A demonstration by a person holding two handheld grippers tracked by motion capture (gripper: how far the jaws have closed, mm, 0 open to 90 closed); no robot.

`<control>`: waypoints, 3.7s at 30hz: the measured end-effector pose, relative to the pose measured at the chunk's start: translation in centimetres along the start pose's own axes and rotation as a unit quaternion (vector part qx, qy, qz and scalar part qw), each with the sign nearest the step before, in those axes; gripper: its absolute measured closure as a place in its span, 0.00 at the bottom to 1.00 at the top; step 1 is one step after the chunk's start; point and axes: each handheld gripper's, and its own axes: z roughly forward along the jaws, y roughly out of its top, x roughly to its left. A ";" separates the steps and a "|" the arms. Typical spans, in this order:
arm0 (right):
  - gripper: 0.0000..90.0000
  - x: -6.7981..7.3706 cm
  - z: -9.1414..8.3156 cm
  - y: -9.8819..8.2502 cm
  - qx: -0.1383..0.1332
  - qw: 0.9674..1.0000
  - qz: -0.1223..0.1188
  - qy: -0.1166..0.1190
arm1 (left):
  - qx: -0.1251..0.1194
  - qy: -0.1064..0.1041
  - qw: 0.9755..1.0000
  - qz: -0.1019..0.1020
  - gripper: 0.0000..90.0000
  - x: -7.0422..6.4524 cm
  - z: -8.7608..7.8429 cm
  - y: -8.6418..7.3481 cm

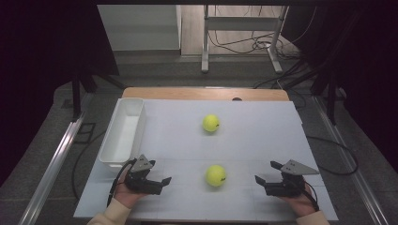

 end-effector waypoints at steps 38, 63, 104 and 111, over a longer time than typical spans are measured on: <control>0.16 -0.1 0.1 0.0 0.004 1.000 -0.001 -0.002 | -0.008 0.002 1.000 0.005 0.09 -0.8 -1.0 1.4; 0.17 -0.1 0.3 0.0 0.012 1.000 -0.004 -0.009 | -0.023 -0.025 0.999 0.010 0.10 -1.7 -1.2 4.9; 0.17 -0.2 0.4 0.0 0.015 1.000 -0.010 -0.008 | -0.010 -0.086 0.995 0.051 0.09 -4.6 2.0 9.3; 0.17 -0.2 0.4 0.0 0.014 1.000 -0.009 -0.010 | -0.003 -0.094 0.994 0.058 0.09 -5.1 2.7 9.7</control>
